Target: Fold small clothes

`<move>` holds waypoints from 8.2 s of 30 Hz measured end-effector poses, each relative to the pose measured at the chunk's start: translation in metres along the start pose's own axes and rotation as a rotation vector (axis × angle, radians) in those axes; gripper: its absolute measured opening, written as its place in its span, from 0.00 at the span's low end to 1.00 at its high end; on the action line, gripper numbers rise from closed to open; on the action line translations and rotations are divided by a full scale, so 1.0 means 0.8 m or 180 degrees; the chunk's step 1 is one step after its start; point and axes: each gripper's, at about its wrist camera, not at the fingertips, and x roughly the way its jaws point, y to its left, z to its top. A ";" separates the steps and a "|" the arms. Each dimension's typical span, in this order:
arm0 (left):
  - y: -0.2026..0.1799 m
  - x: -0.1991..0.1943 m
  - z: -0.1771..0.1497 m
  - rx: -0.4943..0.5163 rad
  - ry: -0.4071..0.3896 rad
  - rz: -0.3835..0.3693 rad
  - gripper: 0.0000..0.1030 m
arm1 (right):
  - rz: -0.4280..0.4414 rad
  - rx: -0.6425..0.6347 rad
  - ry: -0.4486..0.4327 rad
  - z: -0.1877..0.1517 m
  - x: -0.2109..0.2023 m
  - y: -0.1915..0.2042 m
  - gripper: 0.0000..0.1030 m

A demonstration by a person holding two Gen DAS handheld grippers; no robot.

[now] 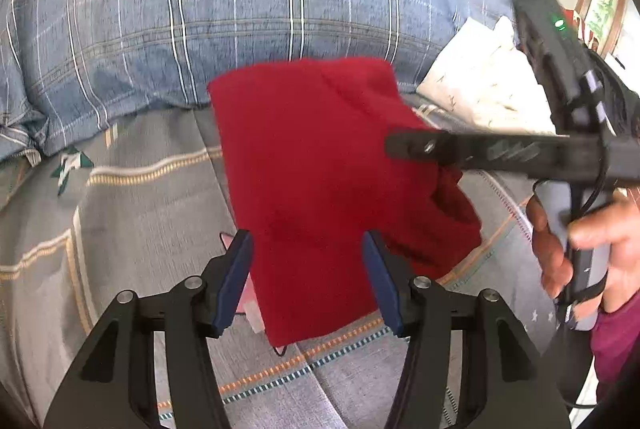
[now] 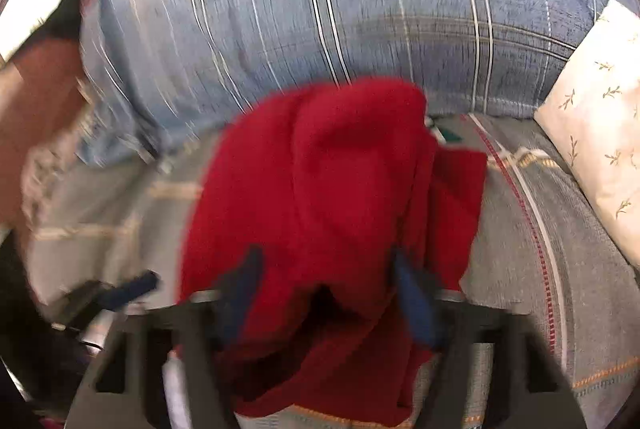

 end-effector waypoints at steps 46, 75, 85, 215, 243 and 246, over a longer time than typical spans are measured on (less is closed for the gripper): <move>0.058 0.064 0.020 -0.0607 0.0059 -0.0331 0.80 | 0.0040 0.0869 -0.0624 -0.015 -0.019 -0.103 0.90; 0.043 0.033 0.033 -0.0401 0.0005 -0.0545 0.49 | 0.0289 0.0335 -0.0874 0.004 -0.054 -0.006 0.07; 0.057 -0.024 0.018 -0.0369 -0.0087 -0.0387 0.40 | 0.0265 0.0679 -0.0922 0.001 -0.082 0.001 0.74; 0.053 -0.191 -0.131 -0.0568 -0.0964 0.1117 0.73 | -0.0504 -0.0159 -0.0790 -0.141 -0.120 0.194 0.90; 0.052 -0.182 -0.130 -0.0573 -0.0922 0.1116 0.73 | -0.0502 -0.0178 -0.0743 -0.145 -0.111 0.200 0.90; 0.053 -0.179 -0.131 -0.0580 -0.0911 0.1109 0.73 | -0.0505 -0.0194 -0.0725 -0.145 -0.109 0.200 0.90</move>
